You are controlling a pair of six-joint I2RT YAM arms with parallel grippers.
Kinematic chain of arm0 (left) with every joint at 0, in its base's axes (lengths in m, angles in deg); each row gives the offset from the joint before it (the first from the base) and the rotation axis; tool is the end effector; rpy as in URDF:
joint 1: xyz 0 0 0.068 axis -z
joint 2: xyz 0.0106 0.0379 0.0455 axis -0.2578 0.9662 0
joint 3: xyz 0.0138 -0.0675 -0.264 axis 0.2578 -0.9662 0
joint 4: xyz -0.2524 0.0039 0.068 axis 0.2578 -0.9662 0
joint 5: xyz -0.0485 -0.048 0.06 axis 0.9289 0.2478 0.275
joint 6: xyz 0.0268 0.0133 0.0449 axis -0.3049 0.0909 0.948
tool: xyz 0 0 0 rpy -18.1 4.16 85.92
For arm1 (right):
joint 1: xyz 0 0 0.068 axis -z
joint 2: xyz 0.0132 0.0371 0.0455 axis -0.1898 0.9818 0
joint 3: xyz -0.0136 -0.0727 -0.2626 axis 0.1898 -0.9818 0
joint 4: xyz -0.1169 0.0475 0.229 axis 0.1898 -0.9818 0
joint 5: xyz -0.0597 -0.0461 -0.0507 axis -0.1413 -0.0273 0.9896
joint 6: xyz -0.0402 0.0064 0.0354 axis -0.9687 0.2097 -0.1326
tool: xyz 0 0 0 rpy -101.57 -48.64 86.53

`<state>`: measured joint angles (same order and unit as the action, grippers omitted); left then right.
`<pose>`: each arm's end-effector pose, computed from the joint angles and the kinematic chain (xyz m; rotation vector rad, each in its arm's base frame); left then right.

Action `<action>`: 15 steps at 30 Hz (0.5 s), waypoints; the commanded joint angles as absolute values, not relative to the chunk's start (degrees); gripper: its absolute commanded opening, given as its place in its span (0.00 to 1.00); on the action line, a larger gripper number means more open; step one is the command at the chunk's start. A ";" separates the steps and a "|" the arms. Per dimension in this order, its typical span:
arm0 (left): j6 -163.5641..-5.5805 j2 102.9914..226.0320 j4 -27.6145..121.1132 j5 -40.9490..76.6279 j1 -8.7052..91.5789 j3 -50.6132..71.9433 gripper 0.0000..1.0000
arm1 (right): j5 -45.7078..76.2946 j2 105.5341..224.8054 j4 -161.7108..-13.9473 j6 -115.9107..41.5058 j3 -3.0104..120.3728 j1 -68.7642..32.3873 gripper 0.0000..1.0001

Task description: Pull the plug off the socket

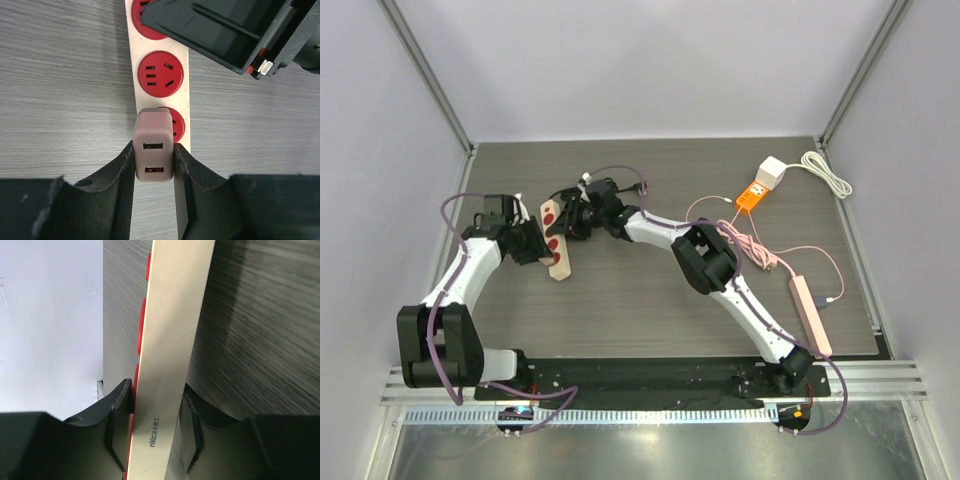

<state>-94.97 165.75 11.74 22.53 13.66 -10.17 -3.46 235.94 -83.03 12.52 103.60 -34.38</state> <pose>0.2633 -0.0020 0.2274 -0.4426 2.5679 -0.4239 0.4018 0.4289 0.1138 -0.1062 2.3830 1.4702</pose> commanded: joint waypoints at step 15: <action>-91.10 162.85 12.57 18.11 12.92 -7.63 0.00 | -10.30 240.71 -73.42 14.02 95.37 -30.54 0.01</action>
<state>-94.38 164.70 11.43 22.66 13.81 -11.51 -11.59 237.45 -68.93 21.61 97.63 -33.09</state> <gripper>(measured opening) 0.331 0.421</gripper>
